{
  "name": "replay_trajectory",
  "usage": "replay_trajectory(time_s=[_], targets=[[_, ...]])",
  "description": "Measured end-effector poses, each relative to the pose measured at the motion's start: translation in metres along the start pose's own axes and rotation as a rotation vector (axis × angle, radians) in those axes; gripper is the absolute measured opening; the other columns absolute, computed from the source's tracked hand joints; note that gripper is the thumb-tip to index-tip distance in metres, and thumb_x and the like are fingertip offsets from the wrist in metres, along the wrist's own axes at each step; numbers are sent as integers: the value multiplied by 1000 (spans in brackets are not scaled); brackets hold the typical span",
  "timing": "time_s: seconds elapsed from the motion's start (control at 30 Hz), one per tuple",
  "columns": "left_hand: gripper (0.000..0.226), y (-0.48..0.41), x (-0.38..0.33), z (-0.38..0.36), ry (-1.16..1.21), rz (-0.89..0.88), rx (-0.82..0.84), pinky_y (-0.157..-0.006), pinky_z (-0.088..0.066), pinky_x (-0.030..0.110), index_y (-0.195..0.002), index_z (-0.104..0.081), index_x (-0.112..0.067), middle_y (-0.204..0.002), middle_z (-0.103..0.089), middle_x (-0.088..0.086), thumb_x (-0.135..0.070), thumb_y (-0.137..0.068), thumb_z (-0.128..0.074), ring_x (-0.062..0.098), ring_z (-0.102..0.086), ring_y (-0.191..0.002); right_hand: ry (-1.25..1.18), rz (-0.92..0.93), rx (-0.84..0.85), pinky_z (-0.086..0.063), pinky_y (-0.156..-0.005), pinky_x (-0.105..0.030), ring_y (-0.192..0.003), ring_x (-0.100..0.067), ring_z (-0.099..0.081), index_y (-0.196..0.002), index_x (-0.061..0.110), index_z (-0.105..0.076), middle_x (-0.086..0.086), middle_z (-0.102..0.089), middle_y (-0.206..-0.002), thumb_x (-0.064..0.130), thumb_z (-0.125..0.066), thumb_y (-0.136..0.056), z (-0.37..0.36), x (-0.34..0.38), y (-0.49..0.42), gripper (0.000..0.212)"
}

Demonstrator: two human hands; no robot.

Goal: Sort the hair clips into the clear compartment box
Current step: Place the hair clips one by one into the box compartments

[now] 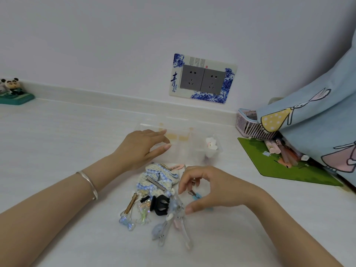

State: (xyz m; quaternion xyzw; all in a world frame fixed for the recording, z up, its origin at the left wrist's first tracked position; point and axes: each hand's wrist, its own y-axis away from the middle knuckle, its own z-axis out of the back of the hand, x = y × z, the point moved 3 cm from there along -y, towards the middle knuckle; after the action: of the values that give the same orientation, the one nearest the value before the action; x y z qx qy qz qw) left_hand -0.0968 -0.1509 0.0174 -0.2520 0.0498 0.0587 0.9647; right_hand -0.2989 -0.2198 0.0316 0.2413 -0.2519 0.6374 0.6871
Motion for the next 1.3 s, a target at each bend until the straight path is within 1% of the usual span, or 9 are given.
replay_trajectory(time_s=[0.13, 0.37, 0.6, 0.73, 0.83, 1.07, 1.13, 1.2, 1.3], targets=[[66, 1, -1, 0, -5, 1, 3, -79, -45, 29, -115, -61, -34, -146, -44, -11, -66, -85, -11, 12, -55, -116, 52, 10, 93, -41, -85, -27, -90, -5, -50, -95, 31, -64, 14, -55, -94, 36, -84, -65, -11, 3, 1, 36], [65, 1, 1, -1, -5, 0, 7, -73, -37, 25, -114, -61, -34, -146, -44, -10, -66, -85, -11, 12, -56, -114, 18, 20, 146, -37, -90, -15, -94, 0, -49, -85, 25, -72, 23, -47, -91, 23, -82, -69, -14, 7, 2, 19], [73, 2, 1, 0, 6, -2, 10, -74, -42, 27, -112, -61, -34, -145, -45, -9, -72, -83, -6, 13, -57, -112, -14, -1, 116, -41, -90, -36, -91, -18, -52, -81, 21, -74, 0, -54, -94, 24, -82, -70, -11, 5, 2, 14], [65, 2, 0, 1, 6, 3, 11, -76, -45, 29, -111, -61, -33, -145, -46, -9, -68, -85, -13, 14, -58, -111, 15, -20, 127, -39, -84, -22, -90, -13, -50, -92, 28, -74, 6, -52, -91, 27, -82, -70, -10, 1, 2, 23], [67, 3, 0, 1, -5, 4, 30, -78, -43, 29, -113, -61, -33, -145, -45, -9, -70, -84, -12, 14, -57, -112, 25, -37, 134, -38, -85, -20, -92, -13, -50, -93, 29, -74, 1, -52, -96, 27, -82, -70, -8, -1, 4, 25], [59, 3, -7, 13, 38, -16, 128, -105, -29, 30, -130, -50, -33, -152, -35, -7, -66, -86, -29, 14, -38, -134, 89, -33, 190, -40, -84, -21, -91, -6, -51, -91, 26, -69, 13, -58, -94, 31, -80, -72, -7, -10, 5, 22], [55, 7, -17, 21, 103, -42, 131, -103, -28, 26, -130, -49, -36, -151, -35, -10, -66, -87, -34, 9, -36, -134, 47, -25, 167, -40, -77, -15, -85, 1, -55, -89, 26, -68, 20, -61, -87, 26, -79, -74, -1, -12, 5, 19], [53, 12, -29, 26, 199, -66, 158, -102, -28, 22, -128, -48, -42, -147, -40, -15, -69, -84, -38, 1, -35, -131, -56, 2, 106, -41, -76, -10, -82, 0, -62, -90, 22, -68, 14, -68, -87, 18, -78, -75, 8, -15, 5, 18], [59, 21, -43, 25, 272, -79, 238, -105, -26, 20, -130, -47, -42, -143, -43, -18, -72, -79, -44, -3, -32, -131, -248, 49, -178, -49, -78, -16, -82, -6, -67, -88, 23, -70, 4, -74, -87, 11, -78, -73, 33, -21, 5, 21]])
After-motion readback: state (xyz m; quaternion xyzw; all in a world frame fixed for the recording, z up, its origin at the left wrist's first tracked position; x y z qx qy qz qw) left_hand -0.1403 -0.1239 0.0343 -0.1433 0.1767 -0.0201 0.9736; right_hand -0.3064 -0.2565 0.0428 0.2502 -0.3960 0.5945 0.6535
